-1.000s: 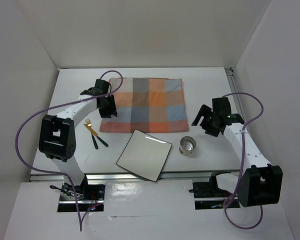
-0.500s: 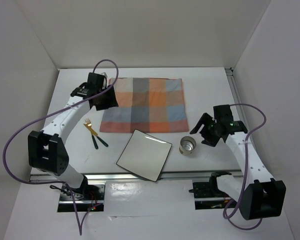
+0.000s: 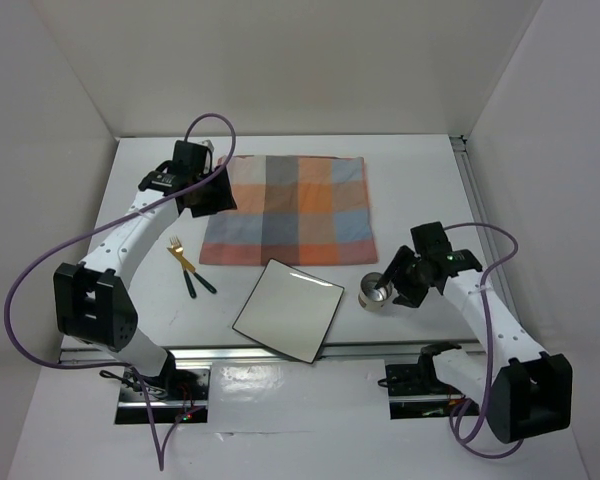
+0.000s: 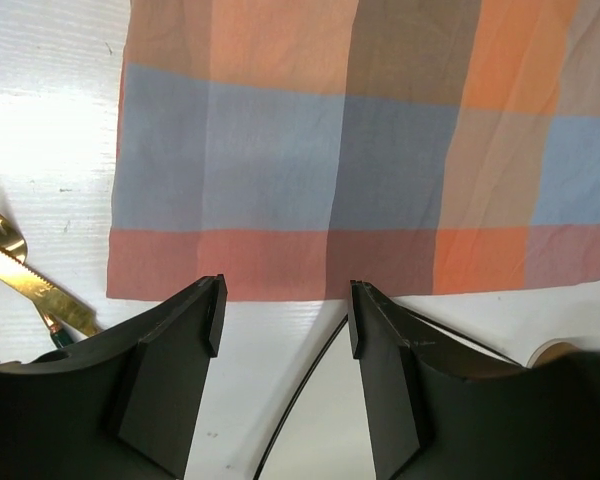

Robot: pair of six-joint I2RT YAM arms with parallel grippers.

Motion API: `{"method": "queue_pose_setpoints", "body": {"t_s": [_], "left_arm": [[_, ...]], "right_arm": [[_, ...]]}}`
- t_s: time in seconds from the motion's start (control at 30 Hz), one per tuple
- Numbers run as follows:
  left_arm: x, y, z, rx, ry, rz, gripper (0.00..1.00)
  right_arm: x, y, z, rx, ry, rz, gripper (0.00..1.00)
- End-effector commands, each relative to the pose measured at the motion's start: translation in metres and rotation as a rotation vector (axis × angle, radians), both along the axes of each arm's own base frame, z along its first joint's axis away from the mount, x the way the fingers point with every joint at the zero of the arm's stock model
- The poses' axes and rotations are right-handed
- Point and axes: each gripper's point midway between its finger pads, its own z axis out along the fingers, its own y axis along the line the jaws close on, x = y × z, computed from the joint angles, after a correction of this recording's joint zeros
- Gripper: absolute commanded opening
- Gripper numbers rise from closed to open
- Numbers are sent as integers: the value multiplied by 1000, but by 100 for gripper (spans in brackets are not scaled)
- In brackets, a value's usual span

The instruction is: Set the dinner table for one person

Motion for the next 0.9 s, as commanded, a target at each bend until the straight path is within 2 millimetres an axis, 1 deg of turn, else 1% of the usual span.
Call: {"method": "queue_pose_setpoints", "body": {"t_s": [0.0,0.1,0.13,0.17,0.2,0.23,0.27,0.3,0.33,0.37,0.4,0.43,0.47,0.5,0.53,0.57,0.6,0.63,0.67,0.7,0.73,0.77,0.8,0.83,0.87], "left_arm": [[-5,-3,12,-9,-30,-30,69],[-5,-3,12,-9,-30,-30,69],[-6,0,10,1,-21,-23,69],[-5,-1,14,-1,-32,-23,69],[-5,-1,14,-1,-32,-23,69],[-3,-1,18,-3,-41,-23,69],[-3,-1,18,-3,-41,-23,69],[-3,-1,18,-3,-41,-23,69],[-1,-2,21,-5,-50,-23,69],[-3,-1,20,-3,-41,-23,69],[-2,-3,24,-13,-48,-30,69],[0,-4,29,-16,-60,-30,69],[0,-4,29,-16,-60,-30,69],[2,-4,33,-18,-70,-30,69],[4,-5,38,-21,-84,-30,69],[3,-6,39,-28,-82,-37,69],[7,-7,48,-33,-106,-37,69],[6,-9,49,-40,-105,-43,69],[7,-11,53,-49,-114,-50,69],[5,-10,52,-47,-105,-50,69],[5,-10,52,-47,-105,-50,69],[6,-8,52,-38,-107,-42,70],[7,-6,51,-29,-109,-33,70],[8,-5,51,-30,-108,-17,70],[10,-2,57,-38,-120,-11,70]], "right_arm": [[-4,2,-11,-19,23,-36,63],[0,1,-13,-36,7,-57,47],[0,1,-13,-32,9,-65,37],[1,-1,-15,-45,15,-70,31],[4,-2,-14,-52,12,-85,25],[2,-4,-15,-62,19,-88,14],[4,-6,-12,-73,15,-93,6],[8,-6,-3,-83,-6,-90,1],[12,-6,4,-99,-23,-86,0],[13,-13,14,-150,-46,-76,0],[16,-16,27,-180,-85,-45,0],[28,-18,52,-210,-154,-23,0],[36,-18,66,-214,-196,-22,0],[52,-15,95,-217,-282,13,0],[60,-15,106,-228,-307,16,0],[78,-11,111,-233,-322,29,0],[91,-8,118,-247,-343,57,0],[110,-3,139,-242,-396,60,0],[124,0,142,-251,-414,76,0],[149,10,133,-249,-409,106,0],[170,15,150,-258,-462,125,0],[197,21,134,-271,-442,143,0],[213,23,134,-289,-453,147,0],[236,29,157,-295,-523,160,0],[252,31,160,-305,-541,158,0]]}}
